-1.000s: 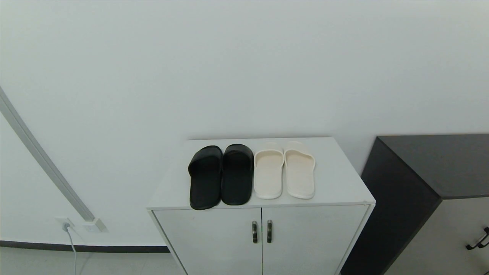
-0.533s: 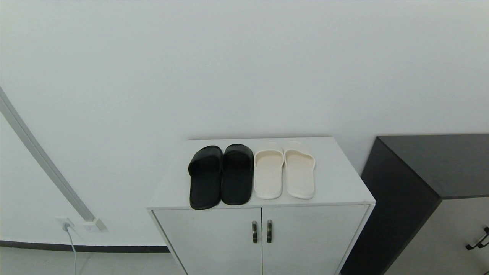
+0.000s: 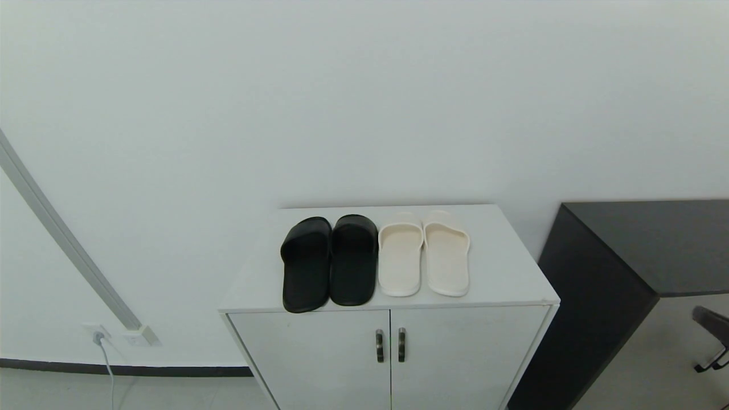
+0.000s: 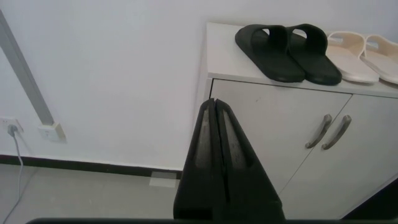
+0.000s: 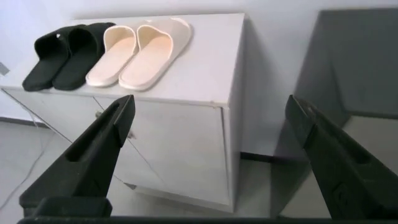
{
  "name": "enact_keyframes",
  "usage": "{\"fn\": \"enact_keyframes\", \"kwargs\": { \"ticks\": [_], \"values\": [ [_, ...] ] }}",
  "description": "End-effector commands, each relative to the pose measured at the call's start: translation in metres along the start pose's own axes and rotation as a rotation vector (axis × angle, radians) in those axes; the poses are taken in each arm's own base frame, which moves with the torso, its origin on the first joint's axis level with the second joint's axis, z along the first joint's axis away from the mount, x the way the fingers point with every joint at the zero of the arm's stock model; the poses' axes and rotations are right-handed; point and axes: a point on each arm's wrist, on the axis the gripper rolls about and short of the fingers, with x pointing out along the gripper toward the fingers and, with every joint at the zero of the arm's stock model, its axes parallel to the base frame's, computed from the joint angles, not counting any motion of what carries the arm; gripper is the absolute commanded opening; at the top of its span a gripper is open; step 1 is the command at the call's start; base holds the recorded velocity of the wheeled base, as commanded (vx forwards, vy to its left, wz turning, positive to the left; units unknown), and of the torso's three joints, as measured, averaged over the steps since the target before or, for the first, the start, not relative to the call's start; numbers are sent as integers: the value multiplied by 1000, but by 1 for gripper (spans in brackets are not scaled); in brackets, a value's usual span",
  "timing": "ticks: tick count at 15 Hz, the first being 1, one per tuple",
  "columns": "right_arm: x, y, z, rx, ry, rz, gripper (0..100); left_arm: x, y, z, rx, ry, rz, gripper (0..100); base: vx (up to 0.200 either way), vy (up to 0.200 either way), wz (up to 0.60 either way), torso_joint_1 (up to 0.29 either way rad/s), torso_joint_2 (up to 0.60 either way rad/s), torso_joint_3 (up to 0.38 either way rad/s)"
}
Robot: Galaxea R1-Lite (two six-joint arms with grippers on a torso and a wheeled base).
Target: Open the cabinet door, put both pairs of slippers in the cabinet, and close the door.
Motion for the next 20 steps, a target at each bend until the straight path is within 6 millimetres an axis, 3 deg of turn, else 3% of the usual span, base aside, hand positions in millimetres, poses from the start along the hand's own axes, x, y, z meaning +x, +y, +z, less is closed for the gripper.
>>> {"fn": "enact_keyframes", "kwargs": {
  "ticks": [1, 5, 9, 12, 14, 16, 20],
  "values": [
    [64, 40, 15, 3, 63, 50, 100, 0, 0, 0, 0, 0, 1, 0, 0, 0, 0, 0, 0, 0],
    [96, 84, 27, 17, 71, 51, 100, 0, 0, 0, 0, 2, -10, 0, 0, 0, 0, 0, 0, 0],
    [123, 138, 13, -38, 129, 76, 100, 0, 0, 0, 0, 2, -14, 0, 0, 0, 0, 0, 0, 0],
    [154, 162, 10, -42, 115, 10, 100, 0, 0, 0, 0, 0, -15, 0, 0, 0, 0, 0, 0, 0],
    [195, 186, 6, -12, 78, -56, 100, 0, 0, 0, 0, 2, -14, 0, 0, 0, 0, 0, 0, 0],
    [227, 196, -1, 20, 69, -103, 100, 0, 0, 0, -2, 0, -13, 0, 0, 0, 0, 0, 0, 0],
    [277, 191, -17, 21, 77, -185, 100, 0, 0, 0, 0, 0, -15, 0, 0, 0, 0, 0, 0, 0]
  ]
}}
